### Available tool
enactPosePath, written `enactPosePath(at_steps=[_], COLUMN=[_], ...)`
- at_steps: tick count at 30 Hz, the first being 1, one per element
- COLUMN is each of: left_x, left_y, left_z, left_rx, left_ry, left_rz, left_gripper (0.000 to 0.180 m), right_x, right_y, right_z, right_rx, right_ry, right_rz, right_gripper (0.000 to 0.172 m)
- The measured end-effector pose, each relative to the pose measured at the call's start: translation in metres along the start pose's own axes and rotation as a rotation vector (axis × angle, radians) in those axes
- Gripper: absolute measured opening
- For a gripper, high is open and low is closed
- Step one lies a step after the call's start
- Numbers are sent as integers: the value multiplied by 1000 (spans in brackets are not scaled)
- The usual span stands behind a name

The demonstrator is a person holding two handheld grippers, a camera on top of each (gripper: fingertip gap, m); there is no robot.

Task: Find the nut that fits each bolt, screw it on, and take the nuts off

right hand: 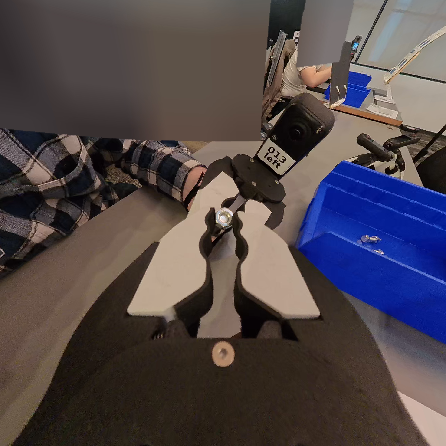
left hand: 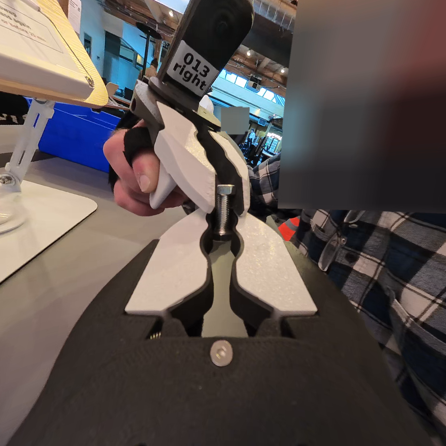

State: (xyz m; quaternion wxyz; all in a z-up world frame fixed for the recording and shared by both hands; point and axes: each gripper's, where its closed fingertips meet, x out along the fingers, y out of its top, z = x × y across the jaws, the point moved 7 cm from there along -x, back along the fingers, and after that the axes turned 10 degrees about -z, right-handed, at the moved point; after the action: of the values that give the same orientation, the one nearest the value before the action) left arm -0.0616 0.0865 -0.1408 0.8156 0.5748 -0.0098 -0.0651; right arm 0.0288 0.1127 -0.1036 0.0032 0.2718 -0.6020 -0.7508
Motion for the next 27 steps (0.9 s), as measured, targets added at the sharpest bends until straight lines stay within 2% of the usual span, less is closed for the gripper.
enactPosePath(at_steps=[5,8,27], left_x=[-2,-4,-10], left_y=[1,1,1], left_z=[-2,-5,-17], left_rx=[3,17,51], left_ry=[11,73,225], left_rz=[5,4,30], left_gripper=[9,9,10], right_x=[0,0,3], right_y=[-1,-3,-16], right_z=[2,6,23], right_rx=[25,63,303], right_ry=[-2,-19,17], right_rz=[3,-3,139], right_gripper=[15,15,15])
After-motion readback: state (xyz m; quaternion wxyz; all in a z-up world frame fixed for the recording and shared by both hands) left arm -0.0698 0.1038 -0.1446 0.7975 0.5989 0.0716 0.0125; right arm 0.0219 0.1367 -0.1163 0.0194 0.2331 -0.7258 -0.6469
